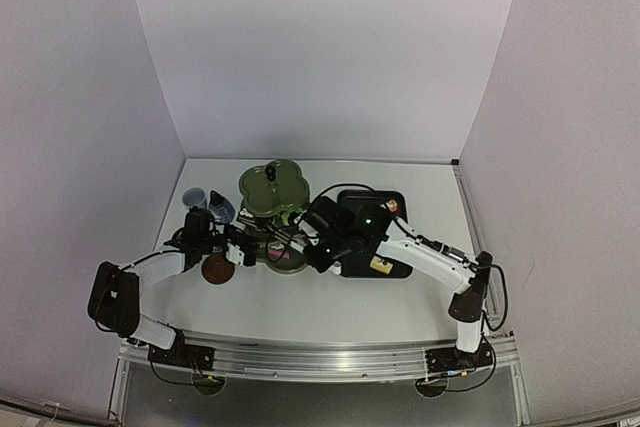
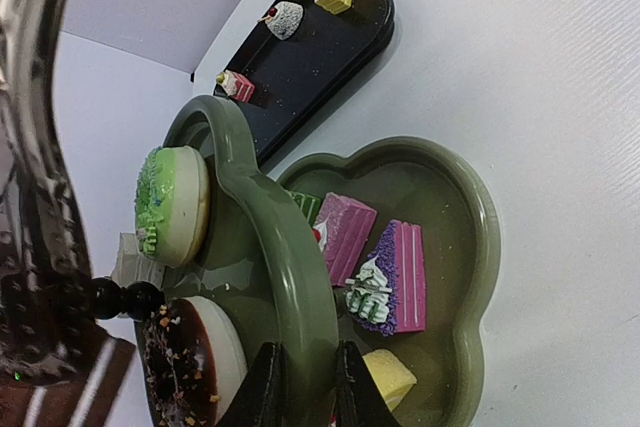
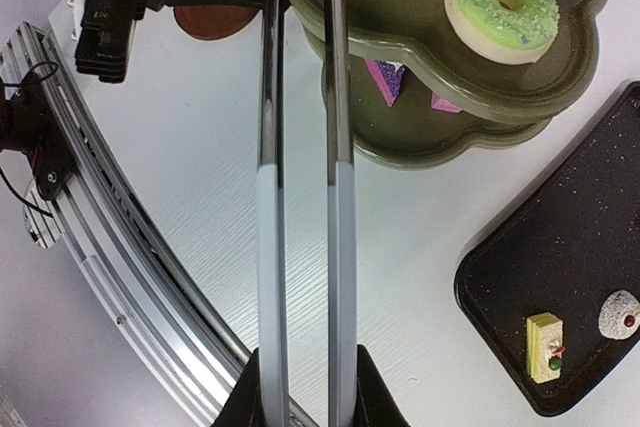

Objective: Serve the afternoon tea

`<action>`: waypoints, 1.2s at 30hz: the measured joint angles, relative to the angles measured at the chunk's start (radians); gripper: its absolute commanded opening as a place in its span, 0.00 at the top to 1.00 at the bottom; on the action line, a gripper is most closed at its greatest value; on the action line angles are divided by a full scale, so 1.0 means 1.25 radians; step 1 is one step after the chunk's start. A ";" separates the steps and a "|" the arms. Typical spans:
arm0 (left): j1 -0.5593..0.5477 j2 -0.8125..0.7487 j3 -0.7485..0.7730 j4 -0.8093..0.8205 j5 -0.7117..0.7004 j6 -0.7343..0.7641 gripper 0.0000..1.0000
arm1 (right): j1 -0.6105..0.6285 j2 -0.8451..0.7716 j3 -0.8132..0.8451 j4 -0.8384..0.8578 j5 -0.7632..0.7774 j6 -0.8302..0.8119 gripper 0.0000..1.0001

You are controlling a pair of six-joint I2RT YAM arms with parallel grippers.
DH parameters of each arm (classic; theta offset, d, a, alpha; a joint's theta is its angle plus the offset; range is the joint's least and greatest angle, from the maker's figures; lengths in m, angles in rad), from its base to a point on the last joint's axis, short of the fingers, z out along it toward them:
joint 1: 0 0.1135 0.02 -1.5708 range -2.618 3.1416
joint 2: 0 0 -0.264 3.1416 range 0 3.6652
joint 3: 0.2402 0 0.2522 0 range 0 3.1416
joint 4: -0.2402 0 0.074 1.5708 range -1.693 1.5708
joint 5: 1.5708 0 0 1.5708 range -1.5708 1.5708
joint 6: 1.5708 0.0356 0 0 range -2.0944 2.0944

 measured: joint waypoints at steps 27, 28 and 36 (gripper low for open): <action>-0.001 0.000 0.000 -0.002 0.002 0.025 1.00 | 0.001 0.043 0.167 -0.232 0.141 -0.027 1.00; -0.001 0.000 0.000 -0.002 0.002 0.026 1.00 | 0.001 0.042 0.159 -0.231 0.142 -0.027 1.00; -0.001 0.000 0.000 -0.007 0.002 0.035 1.00 | 0.001 0.006 0.057 -0.218 0.148 -0.043 1.00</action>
